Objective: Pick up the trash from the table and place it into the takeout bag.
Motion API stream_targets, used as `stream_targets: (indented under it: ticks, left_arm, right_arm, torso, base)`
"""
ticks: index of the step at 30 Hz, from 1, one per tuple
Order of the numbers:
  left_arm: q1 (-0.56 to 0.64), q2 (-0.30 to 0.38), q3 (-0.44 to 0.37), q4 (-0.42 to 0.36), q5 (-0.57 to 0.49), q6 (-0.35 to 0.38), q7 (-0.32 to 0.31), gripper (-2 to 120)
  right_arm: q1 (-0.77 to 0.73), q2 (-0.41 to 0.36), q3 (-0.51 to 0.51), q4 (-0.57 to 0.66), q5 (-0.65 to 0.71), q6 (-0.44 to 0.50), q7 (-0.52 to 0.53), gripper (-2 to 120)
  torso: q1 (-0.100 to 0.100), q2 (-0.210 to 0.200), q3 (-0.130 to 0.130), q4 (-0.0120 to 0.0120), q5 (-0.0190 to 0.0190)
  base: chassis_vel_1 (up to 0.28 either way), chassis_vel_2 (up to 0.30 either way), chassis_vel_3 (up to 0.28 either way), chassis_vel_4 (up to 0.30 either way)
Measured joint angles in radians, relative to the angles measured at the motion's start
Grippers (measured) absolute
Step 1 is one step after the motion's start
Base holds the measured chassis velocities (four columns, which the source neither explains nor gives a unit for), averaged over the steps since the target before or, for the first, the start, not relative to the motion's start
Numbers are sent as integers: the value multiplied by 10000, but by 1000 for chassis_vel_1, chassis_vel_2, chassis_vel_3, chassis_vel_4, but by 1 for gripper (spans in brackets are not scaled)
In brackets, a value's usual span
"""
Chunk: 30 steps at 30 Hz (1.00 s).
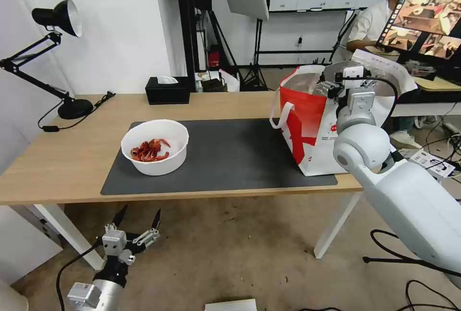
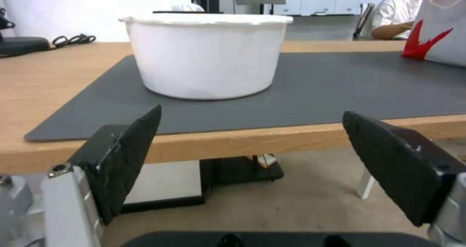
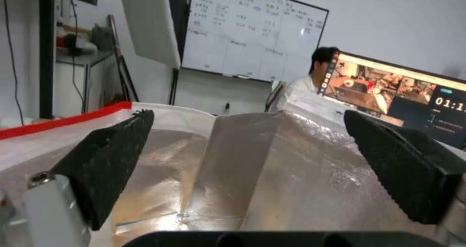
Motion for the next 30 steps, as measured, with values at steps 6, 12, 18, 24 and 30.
stream_targets:
  ticks: [6, 12, 18, 24, 30]
  left_arm:
    - [18, -4, -54, -69, -2, 0, 0, 100]
    - [24, -81, -89, -167, -8, -21, -2, 100]
    - [125, -190, -169, -279, 9, -129, -1, 100]
    - [205, -277, -261, -324, 27, -200, -1, 100]
    - [248, -441, -262, -282, 170, -279, 5, 100]
  right_arm:
    - [-281, -244, 247, 536, 683, 1198, -646, 100]
    - [-1383, -635, 912, 1463, 2337, 2283, -2095, 100]
    - [-3463, -826, 1737, 2370, 3636, 3615, -4585, 100]
    - [-5884, -729, 2644, 3033, 3844, 4412, -6413, 100]
    - [-8531, -180, 3284, 2832, 2508, 5824, -7743, 100]
  torso:
    - [0, 0, 0, 1, -1]
    - [0, 0, -1, 0, -1]
    - [0, 0, -1, 0, 1]
    - [0, 1, -1, 2, -1]
    - [-1, 1, -1, -1, 0]
  base:
    - [0, 0, 0, 0]
    - [0, 0, 0, 0]
    - [0, 0, 0, 0]
    - [0, 0, 0, 0]
    - [0, 0, 0, 0]
